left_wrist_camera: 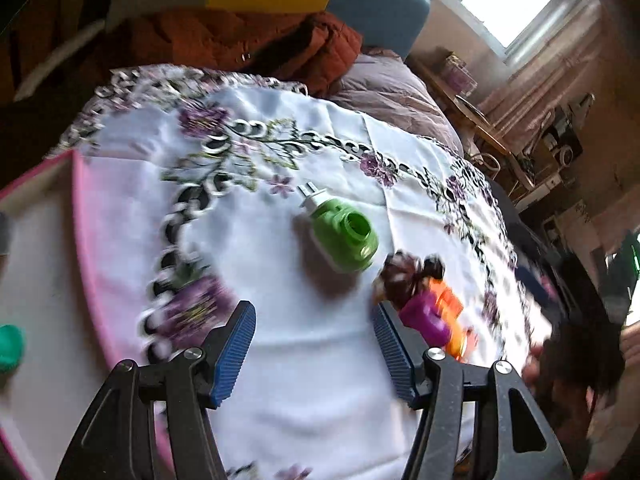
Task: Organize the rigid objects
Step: 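Move the left gripper to the green plug-shaped piece while the right returns to the toys, then close the left gripper around the green plug-shaped piece and lift it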
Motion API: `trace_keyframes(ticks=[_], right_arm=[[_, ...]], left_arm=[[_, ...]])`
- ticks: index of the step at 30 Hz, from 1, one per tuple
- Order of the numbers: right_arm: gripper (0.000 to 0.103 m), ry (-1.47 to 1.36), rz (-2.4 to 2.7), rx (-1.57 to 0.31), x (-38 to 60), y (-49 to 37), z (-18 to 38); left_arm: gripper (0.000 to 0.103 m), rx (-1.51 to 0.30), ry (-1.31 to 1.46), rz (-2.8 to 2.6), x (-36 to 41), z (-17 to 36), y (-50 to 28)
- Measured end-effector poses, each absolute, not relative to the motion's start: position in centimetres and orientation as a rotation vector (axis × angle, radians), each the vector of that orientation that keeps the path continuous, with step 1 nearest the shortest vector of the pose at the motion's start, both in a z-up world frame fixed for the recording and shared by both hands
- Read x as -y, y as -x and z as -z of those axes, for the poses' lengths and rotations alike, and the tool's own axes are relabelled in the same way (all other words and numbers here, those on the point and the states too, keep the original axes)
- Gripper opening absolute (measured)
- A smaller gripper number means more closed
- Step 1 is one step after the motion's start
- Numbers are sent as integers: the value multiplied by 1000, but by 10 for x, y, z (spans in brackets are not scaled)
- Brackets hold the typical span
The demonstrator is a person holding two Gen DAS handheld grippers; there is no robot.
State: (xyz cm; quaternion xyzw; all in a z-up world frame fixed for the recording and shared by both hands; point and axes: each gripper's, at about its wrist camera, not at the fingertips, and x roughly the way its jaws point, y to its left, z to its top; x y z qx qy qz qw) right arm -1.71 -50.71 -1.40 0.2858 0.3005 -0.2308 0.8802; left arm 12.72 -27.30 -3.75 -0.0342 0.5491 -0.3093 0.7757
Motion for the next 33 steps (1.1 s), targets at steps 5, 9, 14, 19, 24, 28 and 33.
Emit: trace_keyframes(ticks=[5, 9, 14, 19, 24, 28, 33], right_arm=[[97, -640, 470, -626, 512, 18, 17], [97, -669, 455, -630, 515, 17, 20], [97, -703, 443, -620, 519, 18, 21], [97, -728, 438, -622, 521, 18, 23], [97, -735, 439, -628, 523, 18, 25], [97, -740, 442, -635, 524, 17, 27], [97, -752, 446, -636, 525, 19, 29]], left_arm=[[63, -1237, 87, 645, 309, 54, -150], [72, -1245, 85, 613, 335, 64, -167], [73, -1264, 113, 560, 355, 76, -183], [68, -1273, 63, 495, 368, 91, -189], [56, -1220, -60, 559, 374, 89, -178], [54, -1169, -129, 603, 357, 76, -163], [53, -1171, -167, 671, 321, 66, -133]])
